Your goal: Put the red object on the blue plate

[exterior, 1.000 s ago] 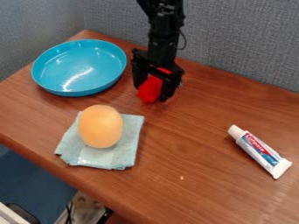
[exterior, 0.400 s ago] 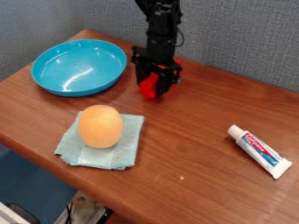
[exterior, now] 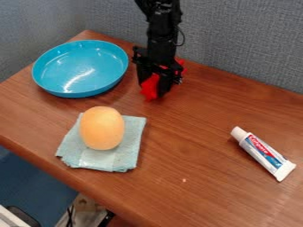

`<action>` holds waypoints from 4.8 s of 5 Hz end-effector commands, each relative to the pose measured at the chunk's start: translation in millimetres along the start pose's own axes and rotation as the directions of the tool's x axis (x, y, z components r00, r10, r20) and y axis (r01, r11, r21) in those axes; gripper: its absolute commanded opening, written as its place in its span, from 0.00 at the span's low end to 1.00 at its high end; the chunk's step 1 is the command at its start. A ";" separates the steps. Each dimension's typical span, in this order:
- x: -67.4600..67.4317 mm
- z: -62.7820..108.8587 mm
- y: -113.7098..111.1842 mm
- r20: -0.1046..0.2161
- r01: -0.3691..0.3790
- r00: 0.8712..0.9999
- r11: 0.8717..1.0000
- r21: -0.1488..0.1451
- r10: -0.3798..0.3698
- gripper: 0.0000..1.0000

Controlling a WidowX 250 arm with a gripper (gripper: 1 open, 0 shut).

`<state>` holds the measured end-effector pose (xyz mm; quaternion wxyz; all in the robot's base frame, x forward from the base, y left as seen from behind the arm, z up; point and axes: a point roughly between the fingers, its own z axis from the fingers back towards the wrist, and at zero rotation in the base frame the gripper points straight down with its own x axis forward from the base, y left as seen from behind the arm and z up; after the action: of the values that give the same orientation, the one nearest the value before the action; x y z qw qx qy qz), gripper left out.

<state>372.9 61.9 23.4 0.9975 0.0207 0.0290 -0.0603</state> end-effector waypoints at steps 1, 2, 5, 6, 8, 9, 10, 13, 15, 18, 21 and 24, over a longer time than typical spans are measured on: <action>-3.1 10.5 6.5 0.030 -0.018 0.999 1.000 0.001 0.018 0.00; -5.0 10.1 5.6 0.028 -0.016 0.999 1.000 -0.002 0.016 0.00; -6.8 7.7 4.4 0.027 -0.013 1.000 1.000 -0.008 0.013 0.00; -6.9 6.8 4.1 0.027 -0.012 1.000 1.000 -0.008 0.012 0.00; -7.0 5.4 3.1 0.027 -0.009 1.000 1.000 -0.009 0.009 0.00; -7.1 4.7 2.6 0.026 -0.007 1.000 1.000 -0.010 0.008 0.00; -7.1 3.9 2.3 0.025 -0.006 1.000 1.000 -0.010 0.006 0.00; -7.7 2.4 0.9 0.023 -0.001 1.000 1.000 -0.012 0.001 0.00; -9.0 11.5 1.8 0.037 0.009 0.999 1.000 -0.024 -0.008 0.00; -12.3 38.5 6.1 0.087 0.030 0.996 0.998 -0.049 -0.026 0.00; -29.1 101.5 48.6 0.209 -0.054 0.976 0.997 -0.046 0.062 0.00; -52.1 74.9 120.4 0.156 -0.165 0.974 0.986 -0.023 0.167 0.00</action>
<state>339.4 176.3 90.2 0.9994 0.0000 -0.0312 0.0151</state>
